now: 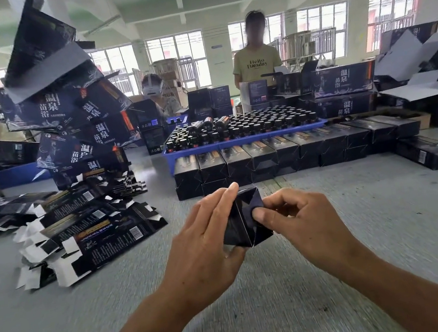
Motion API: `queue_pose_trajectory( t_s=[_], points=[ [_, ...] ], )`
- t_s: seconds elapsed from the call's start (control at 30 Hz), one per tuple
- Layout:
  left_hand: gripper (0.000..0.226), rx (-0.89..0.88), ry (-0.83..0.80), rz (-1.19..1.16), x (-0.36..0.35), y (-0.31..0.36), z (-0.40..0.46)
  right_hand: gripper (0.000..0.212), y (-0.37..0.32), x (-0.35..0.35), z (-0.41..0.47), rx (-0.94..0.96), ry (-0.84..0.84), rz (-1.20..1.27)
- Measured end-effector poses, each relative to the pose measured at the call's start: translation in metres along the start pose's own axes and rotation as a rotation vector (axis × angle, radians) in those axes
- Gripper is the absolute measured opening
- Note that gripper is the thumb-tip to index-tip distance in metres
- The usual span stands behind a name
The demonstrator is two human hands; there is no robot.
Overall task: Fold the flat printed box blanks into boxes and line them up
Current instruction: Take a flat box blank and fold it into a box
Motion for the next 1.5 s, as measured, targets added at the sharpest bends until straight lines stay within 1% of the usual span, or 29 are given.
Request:
queue_pose_trajectory(
  t_s=[0.1,0.27,0.43,0.53,0.67,0.73,0.77,0.83,0.87,0.9,0.93,1.0,1.07,1.1,1.17,1.23,1.27,1.3,1.33,1.37,1.4,1.43,1.5],
  points=[
    [0.100,-0.012,-0.002,-0.013,0.000,0.002,0.001,0.004,0.000,0.003,-0.001,0.003,0.045,-0.036],
    [0.099,0.005,-0.001,-0.056,0.000,0.003,0.000,0.004,-0.002,0.004,-0.003,0.036,0.097,-0.118],
    [0.103,0.030,-0.006,-0.067,-0.001,-0.001,-0.001,0.004,-0.004,0.002,-0.002,0.054,0.048,-0.116],
    [0.103,0.035,-0.010,-0.071,-0.002,-0.002,-0.002,0.007,-0.006,0.001,-0.003,0.067,0.013,-0.117],
    [0.102,0.038,-0.001,-0.055,-0.001,-0.003,-0.002,0.005,-0.007,0.001,-0.003,0.067,0.023,-0.135],
    [0.099,0.032,0.008,-0.057,0.000,-0.003,-0.001,0.015,-0.005,0.001,-0.003,0.052,0.028,-0.133],
    [0.095,0.010,0.007,-0.057,0.001,-0.002,0.000,0.026,-0.005,-0.001,-0.004,0.041,0.015,-0.127],
    [0.087,-0.078,-0.016,-0.039,-0.002,0.006,0.003,0.057,-0.002,-0.005,-0.005,0.012,-0.027,-0.114],
    [0.088,-0.118,-0.037,-0.028,-0.005,0.009,0.003,0.067,0.000,-0.007,-0.006,-0.004,-0.044,-0.120],
    [0.093,-0.144,-0.061,-0.019,-0.008,0.011,0.003,0.070,0.002,-0.009,-0.005,-0.022,-0.056,-0.124],
    [0.098,-0.156,-0.078,-0.007,-0.011,0.011,0.003,0.068,0.005,-0.011,-0.004,-0.047,-0.064,-0.106],
    [0.101,-0.140,-0.057,0.030,-0.010,0.008,0.003,0.064,0.013,-0.011,0.000,-0.133,-0.081,0.003],
    [0.095,-0.040,0.036,0.062,-0.001,0.000,0.001,0.066,0.024,-0.011,0.005,-0.235,-0.107,0.141],
    [0.089,0.055,0.099,0.058,0.006,-0.009,-0.001,0.066,0.028,-0.011,0.006,-0.276,-0.128,0.199],
    [0.076,0.317,0.210,-0.047,0.018,-0.032,-0.009,0.063,0.034,-0.013,0.008,-0.328,-0.179,0.278],
    [0.071,0.549,0.275,-0.357,0.016,-0.050,-0.017,0.059,0.039,-0.015,0.009,-0.362,-0.219,0.303],
    [0.067,0.616,0.311,-0.559,0.011,-0.054,-0.018,0.058,0.041,-0.017,0.009,-0.374,-0.235,0.286],
    [0.059,0.651,0.343,-0.741,0.005,-0.055,-0.018,0.058,0.042,-0.019,0.008,-0.380,-0.250,0.247],
    [0.048,0.657,0.357,-0.857,0.002,-0.055,-0.016,0.058,0.042,-0.022,0.007,-0.378,-0.272,0.190],
    [0.042,0.639,0.356,-0.899,0.001,-0.054,-0.014,0.056,0.042,-0.026,0.004,-0.373,-0.297,0.123],
    [0.041,0.615,0.349,-0.916,0.001,-0.053,-0.012,0.052,0.042,-0.029,0.002,-0.368,-0.321,0.065],
    [0.046,0.602,0.341,-0.923,0.002,-0.052,-0.012,0.047,0.042,-0.031,0.001,-0.363,-0.329,0.034],
    [0.063,0.618,0.346,-0.955,0.000,-0.054,-0.014,0.041,0.037,-0.026,0.001,-0.337,-0.282,0.040]
  ],
)
Point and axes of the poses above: each hand's wrist, its own z-axis towards the middle knuckle, its own x-axis out of the back of the hand, y = z × x, the point moved 9 cm from there along z, towards the middle knuckle, and after that the axes turned 13 degrees about -x, right-handed, at the moved point
